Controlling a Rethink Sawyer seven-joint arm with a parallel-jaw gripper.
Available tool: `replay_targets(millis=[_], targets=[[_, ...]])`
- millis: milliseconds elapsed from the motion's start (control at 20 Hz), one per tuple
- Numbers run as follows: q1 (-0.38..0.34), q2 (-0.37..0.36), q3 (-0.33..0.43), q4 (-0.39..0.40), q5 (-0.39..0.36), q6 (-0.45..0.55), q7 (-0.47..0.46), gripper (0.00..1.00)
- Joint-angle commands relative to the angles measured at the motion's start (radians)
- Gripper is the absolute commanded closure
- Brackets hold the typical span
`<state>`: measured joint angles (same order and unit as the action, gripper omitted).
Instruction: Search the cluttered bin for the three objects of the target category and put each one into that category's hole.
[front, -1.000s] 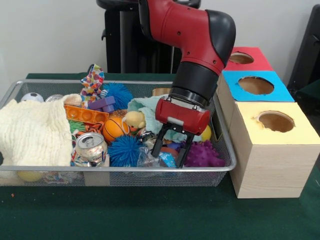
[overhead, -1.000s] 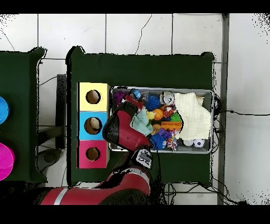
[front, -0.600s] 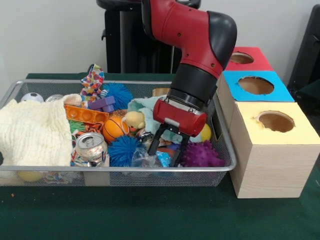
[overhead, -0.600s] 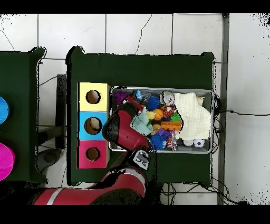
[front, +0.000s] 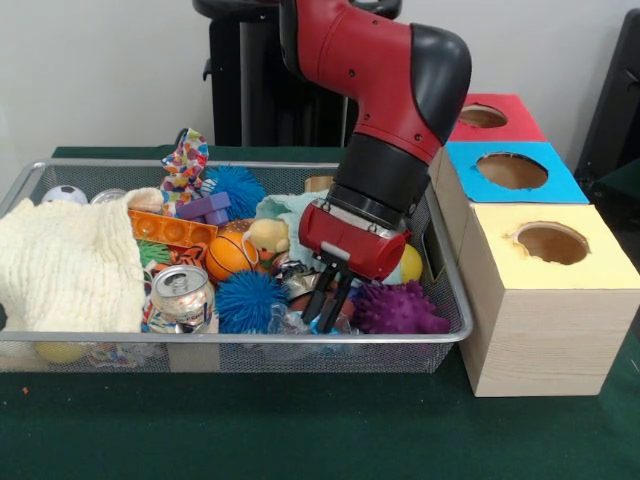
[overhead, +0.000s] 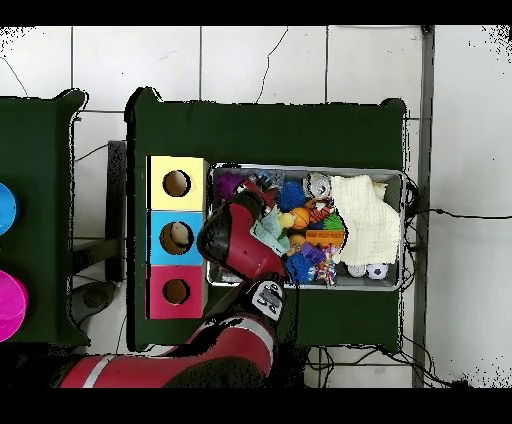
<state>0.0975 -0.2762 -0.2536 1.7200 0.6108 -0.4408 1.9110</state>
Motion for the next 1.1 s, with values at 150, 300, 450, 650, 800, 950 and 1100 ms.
replay_targets(millis=[150, 300, 450, 650, 800, 950, 1100], targets=[[0.002, 0.062, 0.045, 0.043, -0.008, 0.205, 0.094, 1.00], [0.048, -0.009, 0.005, 0.076, -0.044, 0.141, 0.094, 1.00], [0.107, -0.069, -0.073, 0.084, -0.091, 0.031, 0.078, 1.00], [0.200, -0.133, -0.169, 0.111, -0.072, 0.027, 0.065, 1.00], [0.244, -0.163, -0.199, 0.121, -0.071, 0.046, 0.075, 1.00], [0.257, -0.186, -0.202, 0.117, -0.091, 0.069, 0.083, 1.00], [0.241, -0.231, -0.178, 0.132, -0.129, 0.140, 0.091, 1.00]])
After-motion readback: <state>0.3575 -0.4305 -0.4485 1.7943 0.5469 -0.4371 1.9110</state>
